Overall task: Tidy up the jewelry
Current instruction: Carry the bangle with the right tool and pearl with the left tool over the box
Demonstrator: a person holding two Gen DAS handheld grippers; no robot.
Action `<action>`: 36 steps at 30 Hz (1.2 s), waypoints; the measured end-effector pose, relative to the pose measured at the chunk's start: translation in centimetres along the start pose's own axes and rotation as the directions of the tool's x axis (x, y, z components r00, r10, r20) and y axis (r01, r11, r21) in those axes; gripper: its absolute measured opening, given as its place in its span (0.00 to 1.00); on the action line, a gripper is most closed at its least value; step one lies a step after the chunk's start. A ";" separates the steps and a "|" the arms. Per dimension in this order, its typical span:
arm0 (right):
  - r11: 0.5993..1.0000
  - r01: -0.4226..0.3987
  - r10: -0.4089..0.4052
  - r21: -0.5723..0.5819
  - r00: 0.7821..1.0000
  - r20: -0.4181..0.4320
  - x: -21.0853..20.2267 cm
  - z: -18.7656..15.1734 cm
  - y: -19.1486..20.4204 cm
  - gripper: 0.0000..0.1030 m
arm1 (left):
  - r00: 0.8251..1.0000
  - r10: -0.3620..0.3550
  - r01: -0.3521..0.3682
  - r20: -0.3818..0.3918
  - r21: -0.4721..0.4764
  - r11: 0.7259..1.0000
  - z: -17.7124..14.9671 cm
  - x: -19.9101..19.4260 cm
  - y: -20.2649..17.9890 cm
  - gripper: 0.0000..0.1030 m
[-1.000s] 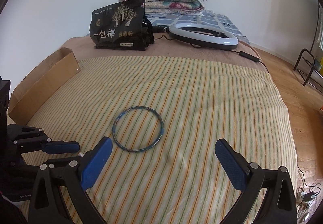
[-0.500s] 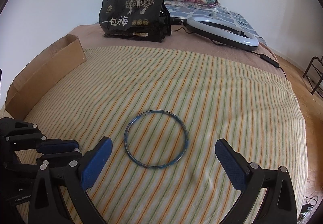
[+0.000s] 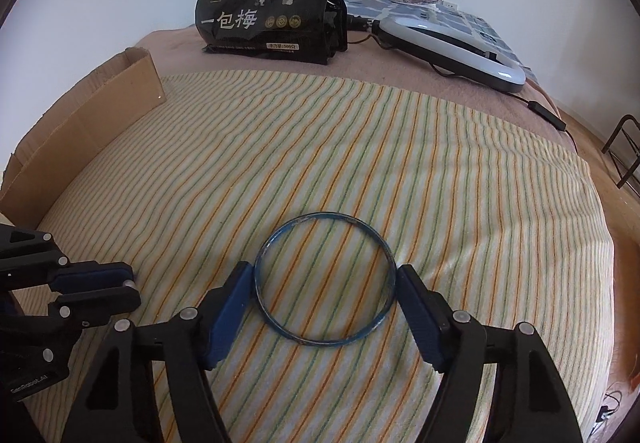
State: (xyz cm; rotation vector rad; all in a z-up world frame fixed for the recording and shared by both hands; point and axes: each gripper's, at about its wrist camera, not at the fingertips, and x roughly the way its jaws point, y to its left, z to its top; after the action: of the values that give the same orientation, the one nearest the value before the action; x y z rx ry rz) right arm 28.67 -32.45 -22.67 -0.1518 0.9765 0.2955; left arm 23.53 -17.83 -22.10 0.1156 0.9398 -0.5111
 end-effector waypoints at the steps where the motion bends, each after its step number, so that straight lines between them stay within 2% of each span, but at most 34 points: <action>1: 1.000 0.003 -0.003 -0.001 1.000 0.002 -0.1 0.0 0.1 0.72 | 1.000 0.002 -0.002 0.001 -0.001 1.000 0.0 -0.1 0.0 0.08; 18: 1.000 0.004 -0.005 0.020 0.999 0.050 -5.1 -0.7 1.7 0.72 | 0.997 0.017 -0.015 0.071 -0.030 0.999 0.0 -4.7 1.1 0.08; 28: 1.000 -0.002 0.005 -0.025 0.996 0.094 -8.9 0.3 4.7 0.72 | 0.990 0.037 -0.031 0.138 -0.049 0.998 0.0 -9.2 2.3 0.08; 36: 0.997 -0.022 0.031 -0.071 0.991 0.127 -10.3 1.8 7.9 0.72 | 0.979 0.087 -0.072 0.182 -0.087 0.994 -0.8 -12.8 5.3 0.08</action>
State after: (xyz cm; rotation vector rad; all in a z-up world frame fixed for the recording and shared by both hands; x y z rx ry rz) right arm 22.20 -26.34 -13.01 -0.1809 0.8422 0.3595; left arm 19.25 -8.20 -13.03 0.0317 0.7684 -0.4024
